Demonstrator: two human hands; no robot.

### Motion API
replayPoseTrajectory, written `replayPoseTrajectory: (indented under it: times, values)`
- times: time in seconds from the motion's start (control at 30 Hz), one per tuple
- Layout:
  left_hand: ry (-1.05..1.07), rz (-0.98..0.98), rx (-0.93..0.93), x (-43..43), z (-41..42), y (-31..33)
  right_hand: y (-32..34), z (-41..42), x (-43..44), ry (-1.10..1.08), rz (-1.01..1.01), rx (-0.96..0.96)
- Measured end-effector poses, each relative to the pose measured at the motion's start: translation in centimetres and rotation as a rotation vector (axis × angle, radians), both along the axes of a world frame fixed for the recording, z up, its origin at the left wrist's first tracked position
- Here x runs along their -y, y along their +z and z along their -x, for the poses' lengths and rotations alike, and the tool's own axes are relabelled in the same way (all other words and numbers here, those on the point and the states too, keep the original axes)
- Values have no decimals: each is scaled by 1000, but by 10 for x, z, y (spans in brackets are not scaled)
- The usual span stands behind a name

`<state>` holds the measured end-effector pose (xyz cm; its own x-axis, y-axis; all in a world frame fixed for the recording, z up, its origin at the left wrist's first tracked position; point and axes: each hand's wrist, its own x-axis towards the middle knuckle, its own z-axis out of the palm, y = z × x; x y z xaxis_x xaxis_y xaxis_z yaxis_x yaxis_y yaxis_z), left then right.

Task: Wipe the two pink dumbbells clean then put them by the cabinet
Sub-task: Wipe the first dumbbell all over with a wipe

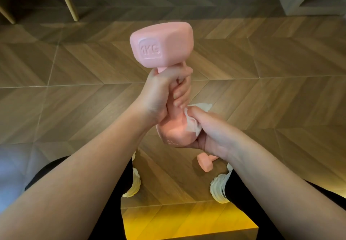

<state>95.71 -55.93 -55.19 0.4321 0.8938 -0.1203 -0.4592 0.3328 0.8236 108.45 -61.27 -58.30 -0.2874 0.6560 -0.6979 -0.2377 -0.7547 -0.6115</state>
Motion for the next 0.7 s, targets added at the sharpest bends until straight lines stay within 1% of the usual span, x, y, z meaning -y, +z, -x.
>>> replayPoseTrajectory:
  times: [0.1,0.17,0.33,0.47,0.53,0.6,0.67,0.7]
  values:
    - [-99,-32,65,0,1,1,7,-11,0,80,63,-95]
    - [-130,-39,81,0,3,1,9,-17,1,106,90,-127]
    - [-166,-44,95,0,8,0,4,-6,4,86,95,-116]
    - [-211,-14,90,4,7,-2,0,2,5,102,214,-97]
    - [-107,-20,-5,3,3,-5,0,3,7,49,198,-90]
    - [68,-23,-170,-1,-1,-7,0,4,8,-30,158,-67]
    - [231,27,-320,-5,-5,-10,-4,4,7,-96,121,-31]
    - [288,74,-359,-6,-6,-12,-6,4,8,-119,106,-13]
